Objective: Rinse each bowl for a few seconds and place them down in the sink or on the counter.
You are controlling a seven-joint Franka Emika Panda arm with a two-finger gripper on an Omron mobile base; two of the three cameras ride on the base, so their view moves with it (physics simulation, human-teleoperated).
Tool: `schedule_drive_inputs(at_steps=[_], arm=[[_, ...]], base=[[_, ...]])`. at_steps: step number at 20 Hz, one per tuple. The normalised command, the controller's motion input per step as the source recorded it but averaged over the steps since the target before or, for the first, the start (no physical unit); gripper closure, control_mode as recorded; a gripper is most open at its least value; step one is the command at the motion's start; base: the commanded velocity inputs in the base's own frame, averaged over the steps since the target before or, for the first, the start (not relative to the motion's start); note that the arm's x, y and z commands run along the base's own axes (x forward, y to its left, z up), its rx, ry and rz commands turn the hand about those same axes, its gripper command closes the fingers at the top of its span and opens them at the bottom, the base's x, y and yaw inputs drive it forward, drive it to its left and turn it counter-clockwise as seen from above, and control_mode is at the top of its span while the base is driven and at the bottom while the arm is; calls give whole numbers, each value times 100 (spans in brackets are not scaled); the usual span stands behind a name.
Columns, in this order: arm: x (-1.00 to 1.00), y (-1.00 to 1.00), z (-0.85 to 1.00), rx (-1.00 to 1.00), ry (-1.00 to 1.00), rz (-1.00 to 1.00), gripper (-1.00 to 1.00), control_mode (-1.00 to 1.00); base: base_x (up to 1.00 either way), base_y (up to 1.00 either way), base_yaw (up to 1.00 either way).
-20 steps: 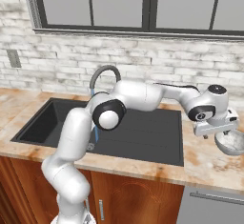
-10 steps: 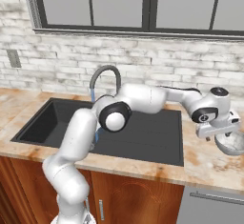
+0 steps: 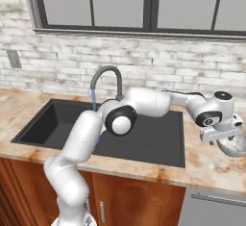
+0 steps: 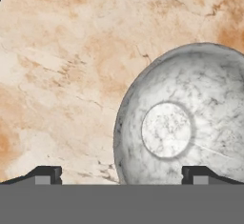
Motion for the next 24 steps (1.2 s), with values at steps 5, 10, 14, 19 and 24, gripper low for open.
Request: schedule_drive_inputs(at_steps=[5,10,14,19,24], arm=[[9,-13,-13,0,2,3,-100,-100],[4,-10,-17,0,3,2,-100,-100],[0,-3,-24,0,4,2,100,-100],[0,-3,-14,0,2,2,100,-100],[-6,1,1,0,1,1,100,-100]], base=[[0,0,0],[0,0,0],[0,0,0],[0,0,0],[0,0,0]])
